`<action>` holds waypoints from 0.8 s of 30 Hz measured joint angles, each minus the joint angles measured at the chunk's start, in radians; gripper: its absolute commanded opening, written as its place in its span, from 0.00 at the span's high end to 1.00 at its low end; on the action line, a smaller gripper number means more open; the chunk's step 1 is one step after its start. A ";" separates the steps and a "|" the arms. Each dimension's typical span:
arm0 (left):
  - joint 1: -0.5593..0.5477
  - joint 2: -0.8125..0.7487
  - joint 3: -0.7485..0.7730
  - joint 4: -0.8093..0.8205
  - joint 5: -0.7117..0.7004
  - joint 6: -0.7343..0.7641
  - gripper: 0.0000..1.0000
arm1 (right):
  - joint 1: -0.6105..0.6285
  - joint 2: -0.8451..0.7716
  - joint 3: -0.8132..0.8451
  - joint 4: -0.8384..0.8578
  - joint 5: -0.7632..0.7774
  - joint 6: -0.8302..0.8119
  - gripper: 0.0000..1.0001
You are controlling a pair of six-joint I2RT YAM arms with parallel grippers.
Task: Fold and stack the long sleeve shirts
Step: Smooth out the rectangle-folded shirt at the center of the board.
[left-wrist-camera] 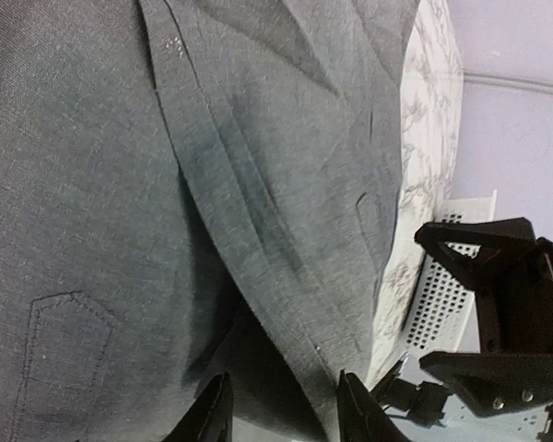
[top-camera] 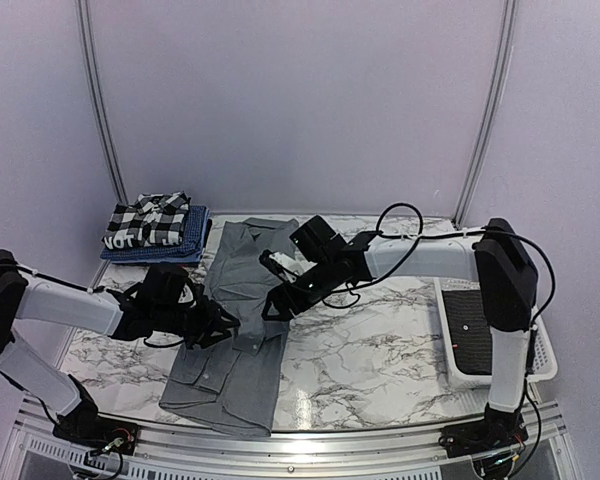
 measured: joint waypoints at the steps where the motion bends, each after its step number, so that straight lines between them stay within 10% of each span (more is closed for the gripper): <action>1: 0.000 0.000 -0.003 -0.018 0.001 0.012 0.51 | 0.002 -0.004 -0.020 0.010 0.013 0.008 0.28; 10: -0.042 -0.088 -0.005 -0.066 -0.010 0.168 0.20 | 0.011 -0.113 -0.234 0.138 0.060 0.044 0.25; 24: -0.189 -0.031 0.058 -0.129 -0.179 0.465 0.18 | 0.019 -0.155 -0.429 0.502 -0.050 0.109 0.23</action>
